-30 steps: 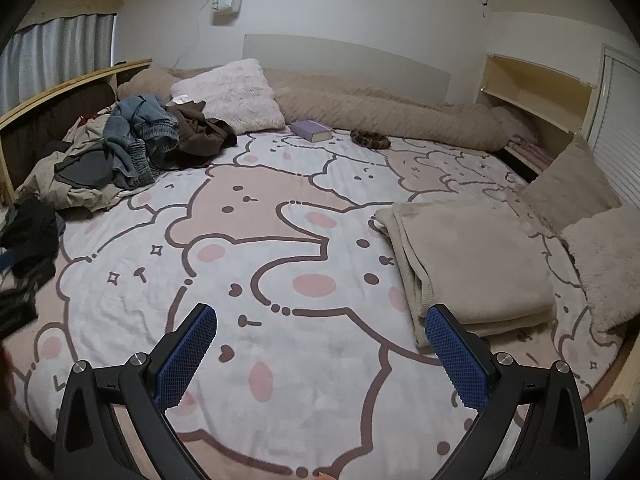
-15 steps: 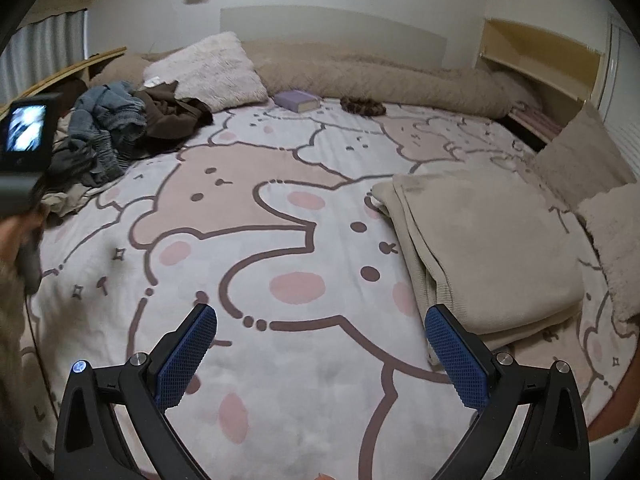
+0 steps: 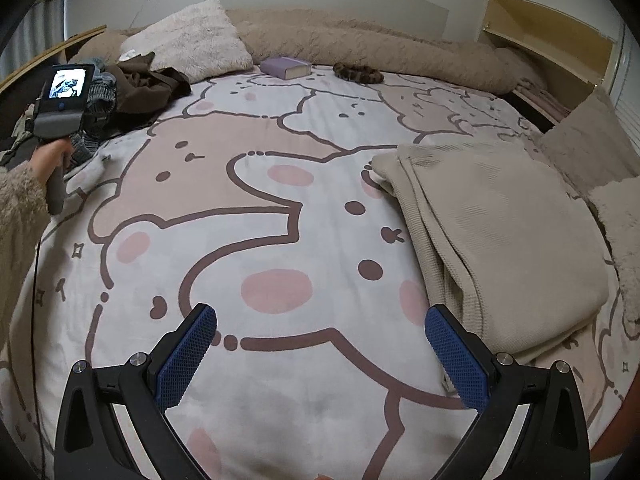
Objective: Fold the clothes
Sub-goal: 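Reach the left gripper into the clothes pile and grasp the blue-grey pants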
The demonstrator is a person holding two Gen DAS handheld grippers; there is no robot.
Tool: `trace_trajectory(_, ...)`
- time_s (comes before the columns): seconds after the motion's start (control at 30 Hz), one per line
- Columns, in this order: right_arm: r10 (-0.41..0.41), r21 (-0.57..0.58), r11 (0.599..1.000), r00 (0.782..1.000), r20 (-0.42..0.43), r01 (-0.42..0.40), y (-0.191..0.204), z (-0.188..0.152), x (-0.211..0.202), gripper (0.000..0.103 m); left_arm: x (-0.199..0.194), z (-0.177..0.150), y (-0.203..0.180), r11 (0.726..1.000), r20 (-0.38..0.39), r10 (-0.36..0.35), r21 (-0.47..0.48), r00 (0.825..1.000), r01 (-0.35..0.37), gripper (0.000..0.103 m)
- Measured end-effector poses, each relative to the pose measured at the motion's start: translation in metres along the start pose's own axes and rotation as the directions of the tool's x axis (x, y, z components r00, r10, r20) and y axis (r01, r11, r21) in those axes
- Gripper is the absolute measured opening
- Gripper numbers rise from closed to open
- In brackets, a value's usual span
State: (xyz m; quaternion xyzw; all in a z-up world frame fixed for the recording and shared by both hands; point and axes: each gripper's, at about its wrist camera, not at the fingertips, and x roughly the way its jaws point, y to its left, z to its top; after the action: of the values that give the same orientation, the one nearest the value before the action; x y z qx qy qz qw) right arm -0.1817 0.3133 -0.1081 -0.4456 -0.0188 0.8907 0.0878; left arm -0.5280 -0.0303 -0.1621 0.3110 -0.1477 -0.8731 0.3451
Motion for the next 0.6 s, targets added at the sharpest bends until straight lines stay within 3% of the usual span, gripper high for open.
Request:
trace_trajectory(0.1,-0.003,-0.006,1.0,1.0,-0.018,0.003,0.001,-0.001,0.007,0.103,0.029,0.0,-0.001,0.999,-0.075,0.033,-0.016,0.997,-0.034,0.103)
trace_trajectory(0.2,-0.006,-0.009,1.0,0.999,-0.038,0.006,0.001,-0.004,0.014,0.103,0.049,-0.007,0.003,0.999,-0.136,0.004,-0.034,0.991,-0.008,0.102)
trace_trajectory(0.33,0.0,-0.01,1.0,0.999,-0.05,-0.001,0.001,-0.005,0.018,0.103,0.07,-0.017,0.01,0.997,-0.199,-0.055,-0.06,0.978,0.044,0.056)
trace_trajectory(0.43,0.007,-0.012,1.0,0.998,-0.056,-0.008,0.002,-0.006,0.02,0.103,0.065,-0.019,0.013,0.995,-0.166,-0.094,-0.055,0.982,0.086,0.033)
trace_trajectory(0.5,0.017,-0.015,1.0,0.998,-0.056,-0.017,0.004,-0.006,0.019,0.103,0.055,-0.02,0.025,0.986,-0.127,-0.164,-0.054,0.978,0.159,0.024)
trace_trajectory(0.6,0.036,-0.023,0.999,0.998,-0.051,-0.037,0.007,-0.005,0.014,0.103,0.037,-0.02,0.048,0.956,-0.06,-0.292,-0.044,0.955,0.289,0.02)
